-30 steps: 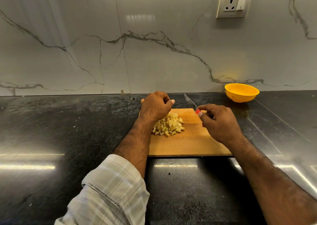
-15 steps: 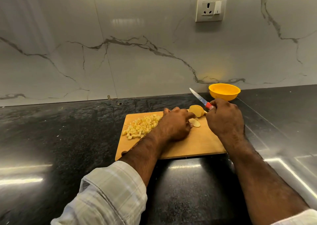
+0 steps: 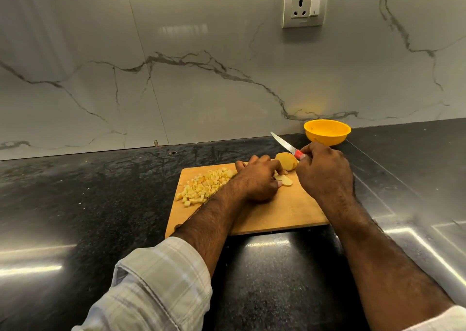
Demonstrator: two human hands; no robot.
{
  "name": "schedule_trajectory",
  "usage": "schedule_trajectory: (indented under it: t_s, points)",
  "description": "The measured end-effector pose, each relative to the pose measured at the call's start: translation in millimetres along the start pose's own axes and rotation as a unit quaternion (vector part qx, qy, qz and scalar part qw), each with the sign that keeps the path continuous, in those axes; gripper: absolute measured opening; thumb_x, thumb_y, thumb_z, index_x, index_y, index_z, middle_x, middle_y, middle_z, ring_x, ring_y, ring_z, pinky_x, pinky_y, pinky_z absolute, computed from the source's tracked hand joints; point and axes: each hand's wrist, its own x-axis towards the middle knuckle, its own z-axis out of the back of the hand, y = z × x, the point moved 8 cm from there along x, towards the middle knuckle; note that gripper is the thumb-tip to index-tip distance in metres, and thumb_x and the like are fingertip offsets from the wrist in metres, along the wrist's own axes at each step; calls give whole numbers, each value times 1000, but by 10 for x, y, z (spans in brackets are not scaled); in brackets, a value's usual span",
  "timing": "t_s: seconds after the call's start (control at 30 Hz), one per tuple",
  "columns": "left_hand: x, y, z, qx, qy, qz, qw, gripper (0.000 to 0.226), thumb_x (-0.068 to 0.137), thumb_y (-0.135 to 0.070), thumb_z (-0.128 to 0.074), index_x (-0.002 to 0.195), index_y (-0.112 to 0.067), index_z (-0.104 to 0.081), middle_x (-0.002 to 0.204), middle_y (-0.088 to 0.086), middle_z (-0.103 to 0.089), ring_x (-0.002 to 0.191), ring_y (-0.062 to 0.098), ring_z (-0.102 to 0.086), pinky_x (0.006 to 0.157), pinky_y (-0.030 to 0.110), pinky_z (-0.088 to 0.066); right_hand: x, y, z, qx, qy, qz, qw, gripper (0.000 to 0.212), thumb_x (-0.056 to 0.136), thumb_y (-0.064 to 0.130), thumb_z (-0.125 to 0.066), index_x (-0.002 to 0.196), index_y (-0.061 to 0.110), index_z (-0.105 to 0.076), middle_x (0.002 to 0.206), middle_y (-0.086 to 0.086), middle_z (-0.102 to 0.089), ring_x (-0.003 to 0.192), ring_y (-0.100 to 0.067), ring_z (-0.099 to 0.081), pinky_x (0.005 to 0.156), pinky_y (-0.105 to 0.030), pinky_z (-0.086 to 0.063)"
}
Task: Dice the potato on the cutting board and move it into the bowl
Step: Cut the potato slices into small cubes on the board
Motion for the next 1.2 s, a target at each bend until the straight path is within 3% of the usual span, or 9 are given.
schedule_trajectory:
  t_s: [0.27,0.37,0.5,0.6,0.7,0.77,0.87,1.03,1.2]
  points:
    - [29,-7,-11,7,-10,18,1000,32,100,-48,-63,129,-35,-57,144,-2,-49,140,23,-37,118,62,-22,-3,18,19,-1,-2,-1,1000,24,102,24,-59,120,13,-71,109,-12,-74,93,-24,-63,72,-32,-45]
    - [39,45,27,-20,-38,19,999,30,96,-53,-67,116,-34,-56,133,-4,-53,131,20,-42,113,58,-26,1,10,33,3,-3,-3,1000,23,102,23,-58,119,13,-71,108,-12,-73,92,-22,-59,72,-32,-43]
    - [-22,109,175,-75,-96,-4,992,19,94,-40,-74,100,-35,-56,109,-12,-61,112,14,-53,106,49,-28,0,6,34,8,1,-6,1000,24,103,22,-57,120,13,-70,108,-12,-73,89,-18,-52,73,-34,-44]
    - [-114,251,318,-135,-131,-2,982,17,95,-35,-75,100,-36,-60,103,-16,-66,105,10,-59,104,44,-27,-22,32,43,19,9,-5,1000,25,104,21,-55,123,11,-68,110,-14,-71,91,-23,-56,74,-35,-44]
    - [-215,511,475,-179,-185,2,966,13,93,-36,-71,105,-39,-65,100,-19,-67,102,9,-63,105,51,-41,-49,91,-93,-2,80,9,997,26,102,21,-54,122,14,-68,109,-12,-70,96,-30,-61,78,-40,-51]
    - [-272,721,561,-193,-232,10,953,17,88,-42,-64,104,-43,-65,95,-20,-67,97,9,-65,95,58,-51,-121,164,-249,-38,170,7,985,27,98,23,-54,121,18,-68,107,-8,-68,94,-27,-61,82,-43,-57]
    - [-323,935,646,-207,-277,45,937,12,85,-42,-61,96,-43,-65,91,-18,-67,92,11,-65,89,61,-54,-260,289,-421,-83,269,1,960,26,97,27,-56,120,23,-67,109,-2,-65,98,-22,-61,88,-45,-60]
    - [-355,732,617,-166,-235,25,957,10,97,-26,-66,103,-32,-71,100,-12,-68,99,12,-60,93,39,-33,-257,190,-429,-135,301,-39,943,23,92,39,-64,108,23,-69,99,0,-64,92,-21,-63,85,-43,-61]
    - [-312,625,450,-128,-147,36,980,15,103,-27,-63,112,-32,-73,112,-12,-66,111,13,-56,100,44,-25,-188,87,-340,-162,284,-59,943,30,89,42,-65,107,18,-69,103,-7,-63,88,-24,-63,76,-40,-61]
